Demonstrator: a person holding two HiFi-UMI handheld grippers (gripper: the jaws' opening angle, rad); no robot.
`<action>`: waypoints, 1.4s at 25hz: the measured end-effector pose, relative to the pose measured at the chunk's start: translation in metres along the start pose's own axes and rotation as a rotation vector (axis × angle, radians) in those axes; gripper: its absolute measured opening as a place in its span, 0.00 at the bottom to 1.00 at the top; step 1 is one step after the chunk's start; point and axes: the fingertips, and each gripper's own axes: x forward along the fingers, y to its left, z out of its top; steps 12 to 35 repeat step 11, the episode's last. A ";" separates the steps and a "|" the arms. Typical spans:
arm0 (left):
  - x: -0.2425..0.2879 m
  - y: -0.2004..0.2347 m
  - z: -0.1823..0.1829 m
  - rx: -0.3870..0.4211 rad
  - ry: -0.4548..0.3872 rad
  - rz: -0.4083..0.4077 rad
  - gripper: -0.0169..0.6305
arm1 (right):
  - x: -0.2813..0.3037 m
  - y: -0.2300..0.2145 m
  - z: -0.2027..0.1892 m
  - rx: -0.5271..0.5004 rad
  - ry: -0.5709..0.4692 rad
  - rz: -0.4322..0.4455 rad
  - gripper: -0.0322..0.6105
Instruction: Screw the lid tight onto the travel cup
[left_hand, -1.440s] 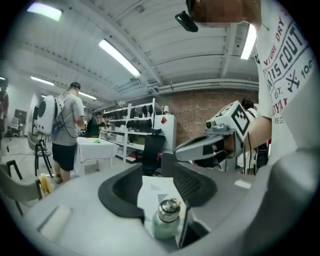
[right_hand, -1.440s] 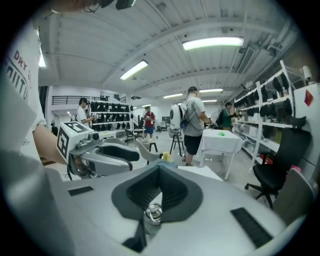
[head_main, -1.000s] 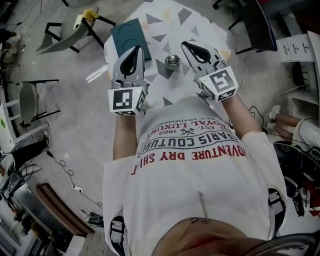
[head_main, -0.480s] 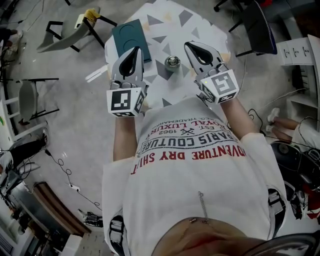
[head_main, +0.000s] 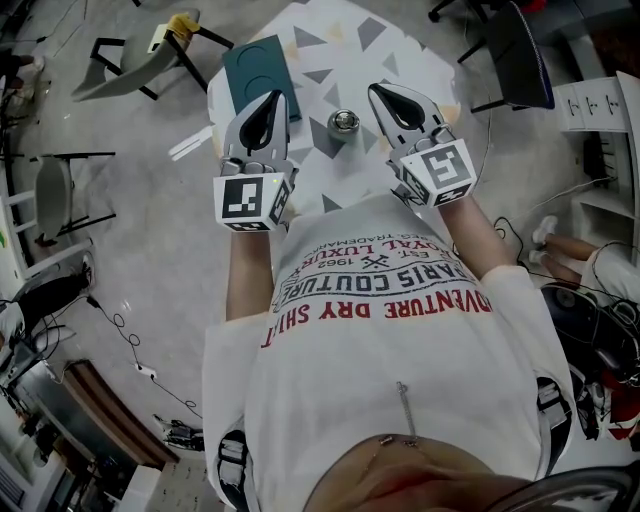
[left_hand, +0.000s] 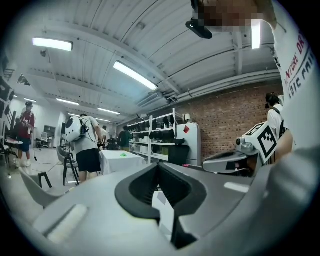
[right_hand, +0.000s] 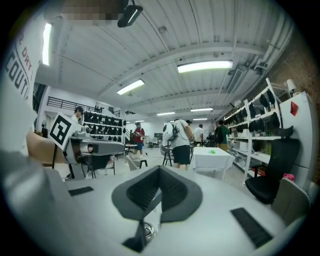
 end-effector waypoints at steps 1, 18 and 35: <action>0.000 0.000 -0.001 0.000 0.001 0.000 0.05 | 0.000 0.000 -0.001 0.001 0.001 0.000 0.06; -0.002 0.003 -0.004 -0.013 0.014 0.021 0.05 | -0.002 -0.001 -0.004 0.014 0.003 -0.003 0.06; -0.002 0.003 -0.004 -0.013 0.014 0.021 0.05 | -0.002 -0.001 -0.004 0.014 0.003 -0.003 0.06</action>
